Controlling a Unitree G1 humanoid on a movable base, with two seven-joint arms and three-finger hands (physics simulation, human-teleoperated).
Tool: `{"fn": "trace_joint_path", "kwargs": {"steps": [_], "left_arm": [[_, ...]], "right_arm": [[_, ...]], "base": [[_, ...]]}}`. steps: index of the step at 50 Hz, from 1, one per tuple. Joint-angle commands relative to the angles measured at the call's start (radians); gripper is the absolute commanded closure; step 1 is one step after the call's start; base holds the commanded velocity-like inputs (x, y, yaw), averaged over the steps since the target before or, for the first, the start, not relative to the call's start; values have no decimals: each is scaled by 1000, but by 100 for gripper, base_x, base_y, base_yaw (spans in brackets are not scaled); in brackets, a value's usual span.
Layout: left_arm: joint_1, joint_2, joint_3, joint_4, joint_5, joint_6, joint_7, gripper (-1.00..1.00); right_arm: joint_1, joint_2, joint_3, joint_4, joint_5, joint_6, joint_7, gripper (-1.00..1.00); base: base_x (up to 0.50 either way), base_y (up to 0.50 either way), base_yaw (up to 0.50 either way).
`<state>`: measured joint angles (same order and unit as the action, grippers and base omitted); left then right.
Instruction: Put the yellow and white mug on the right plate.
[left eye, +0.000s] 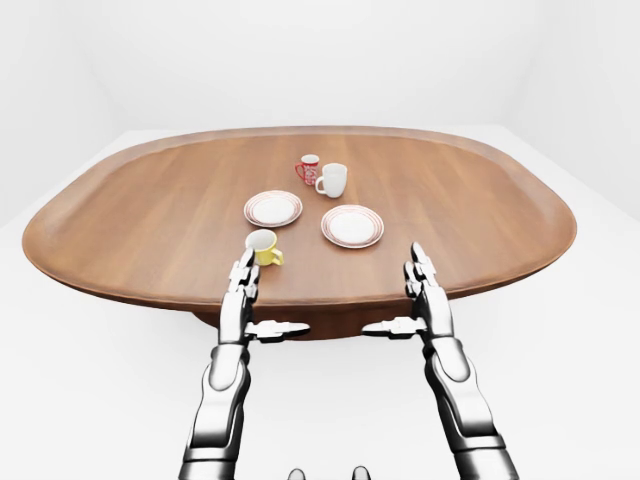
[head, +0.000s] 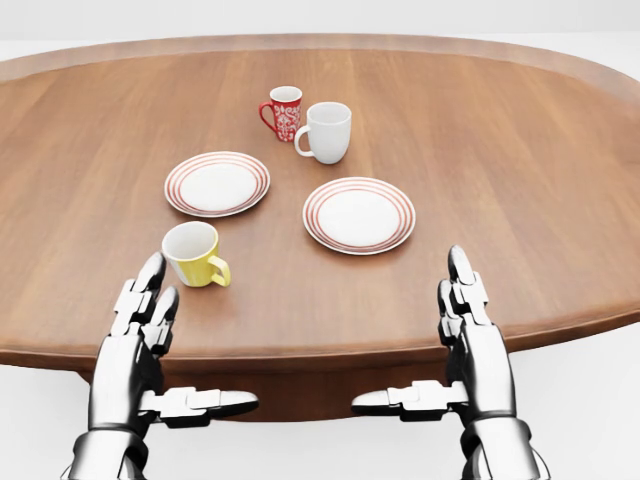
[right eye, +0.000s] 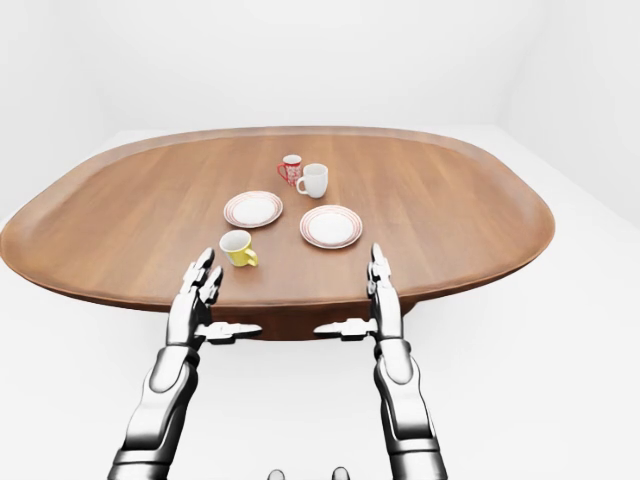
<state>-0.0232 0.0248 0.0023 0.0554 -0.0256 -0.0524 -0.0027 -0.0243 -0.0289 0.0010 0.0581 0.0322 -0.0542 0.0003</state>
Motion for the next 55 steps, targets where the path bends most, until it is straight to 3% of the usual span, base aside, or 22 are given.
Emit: {"fn": "trace_joint_path", "kwargs": {"steps": [1, 2, 3, 6, 19, 31, 55], "left_arm": [[21, 15, 23, -97, -13, 95, -12, -88], [19, 10, 29, -106, -8, 105, -14, -88], [25, 8, 33, -151, -5, 140, -16, -88], [27, 7, 42, -215, 0, 140, -21, -88], [20, 14, 85, -498, -11, 140, -51, -89], [22, 11, 85, -500, -6, 140, -56, -88], [29, 9, 81, -509, -2, 140, -62, -88]], "right_arm": [[25, -14, -17, -92, 7, 91, 10, -100], [23, -9, -23, -94, 0, 98, 15, -100], [21, -5, -27, -107, -8, 115, 18, -100], [22, 0, -34, -141, -18, 141, 23, -100], [41, 7, -39, -387, -34, 141, 41, -100], [31, 3, -49, -384, -28, 141, 49, -100], [33, -8, -31, -377, -69, 141, 65, -100]], "base": [[0, 0, 0], [0, 0, 0], [0, 0, 0], [0, 0, 0], [0, 0, 0], [0, 0, 0], [-2, 0, 48]]}}
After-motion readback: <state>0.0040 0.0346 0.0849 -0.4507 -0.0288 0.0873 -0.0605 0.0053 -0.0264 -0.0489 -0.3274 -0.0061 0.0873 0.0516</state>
